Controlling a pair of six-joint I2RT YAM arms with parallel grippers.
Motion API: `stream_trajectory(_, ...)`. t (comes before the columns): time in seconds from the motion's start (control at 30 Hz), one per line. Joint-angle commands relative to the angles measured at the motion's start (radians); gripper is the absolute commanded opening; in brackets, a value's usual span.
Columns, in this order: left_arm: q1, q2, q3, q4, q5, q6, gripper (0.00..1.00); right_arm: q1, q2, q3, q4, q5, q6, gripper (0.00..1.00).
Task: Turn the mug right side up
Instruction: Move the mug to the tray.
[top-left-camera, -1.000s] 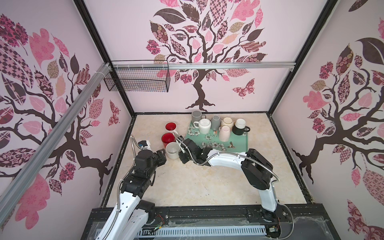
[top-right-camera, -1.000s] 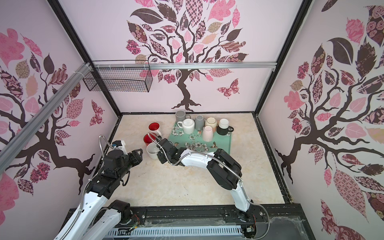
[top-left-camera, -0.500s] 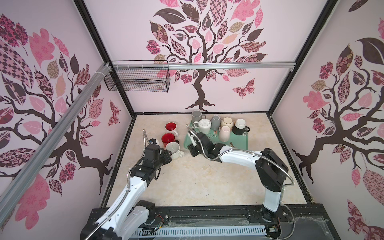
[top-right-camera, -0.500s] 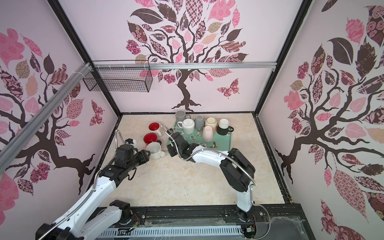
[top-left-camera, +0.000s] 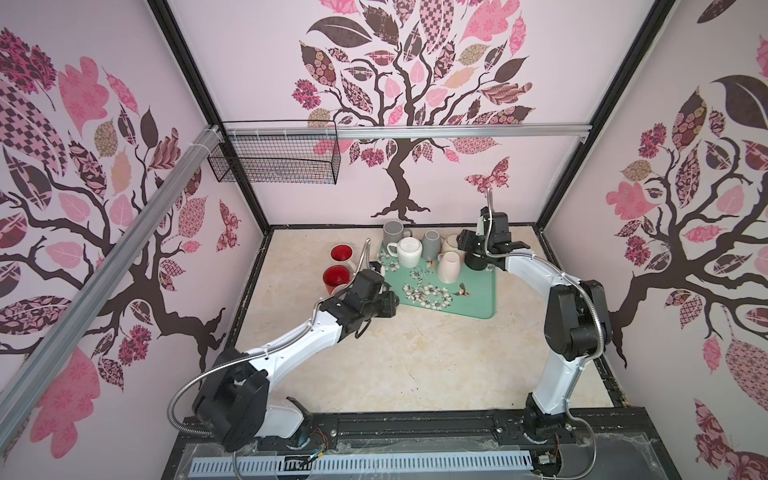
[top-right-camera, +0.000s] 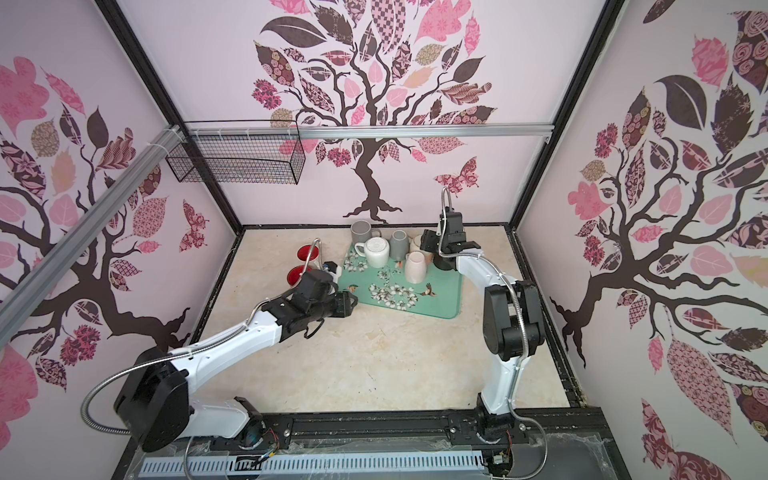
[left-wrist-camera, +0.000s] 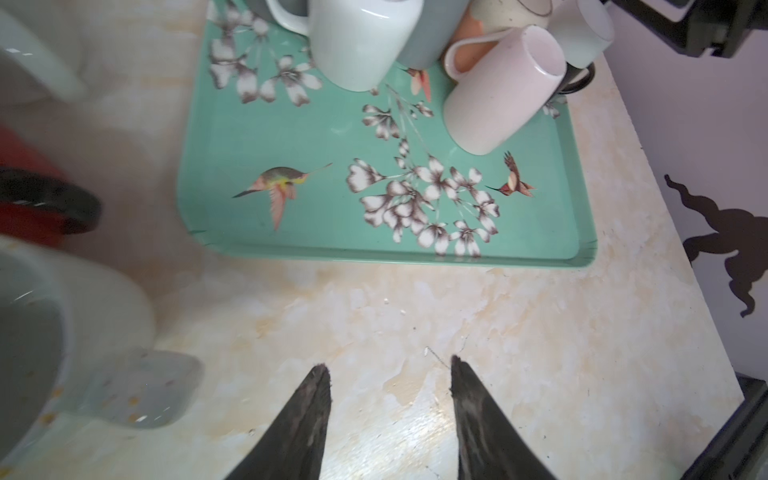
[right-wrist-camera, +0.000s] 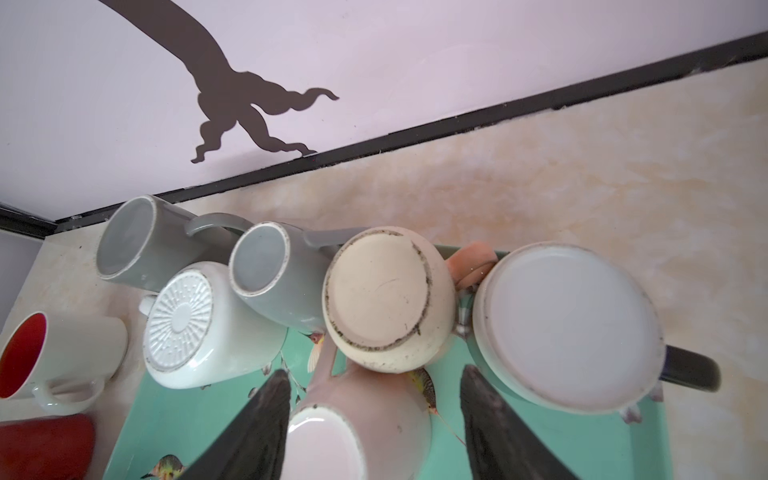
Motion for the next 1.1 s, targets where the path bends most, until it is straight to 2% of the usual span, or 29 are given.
stream_trajectory(0.0, -0.029, 0.074, 0.079, 0.019, 0.030, 0.035, 0.50, 0.025, 0.076, 0.076, -0.047, -0.076, 0.010, 0.67)
stream_trajectory(0.2, -0.042, 0.174, 0.140, 0.021, 0.096, 0.035, 0.49, 0.025, 0.086, 0.030, -0.015, -0.129, 0.032, 0.61)
stream_trajectory(0.37, -0.041, 0.201, 0.158, 0.009, 0.106, 0.052, 0.49, 0.025, 0.083, -0.016, 0.000, -0.150, 0.048, 0.54)
stream_trajectory(0.53, -0.041, 0.204, 0.159, -0.003, 0.109, 0.057, 0.49, 0.028, 0.027, -0.113, 0.055, -0.191, 0.122, 0.49)
stream_trajectory(0.8, -0.042, 0.225, 0.148, 0.013, 0.124, 0.049, 0.49, 0.067, -0.142, -0.350, 0.198, -0.211, 0.254, 0.55)
stream_trajectory(0.97, -0.044, 0.254, 0.159, 0.030, 0.153, 0.033, 0.47, 0.111, -0.237, -0.411, 0.213, -0.217, 0.287, 0.55)
stream_trajectory(1.07, -0.056, 0.267, 0.162, 0.045, 0.164, 0.022, 0.44, 0.114, -0.282, -0.423, 0.214, -0.195, 0.258, 0.57)
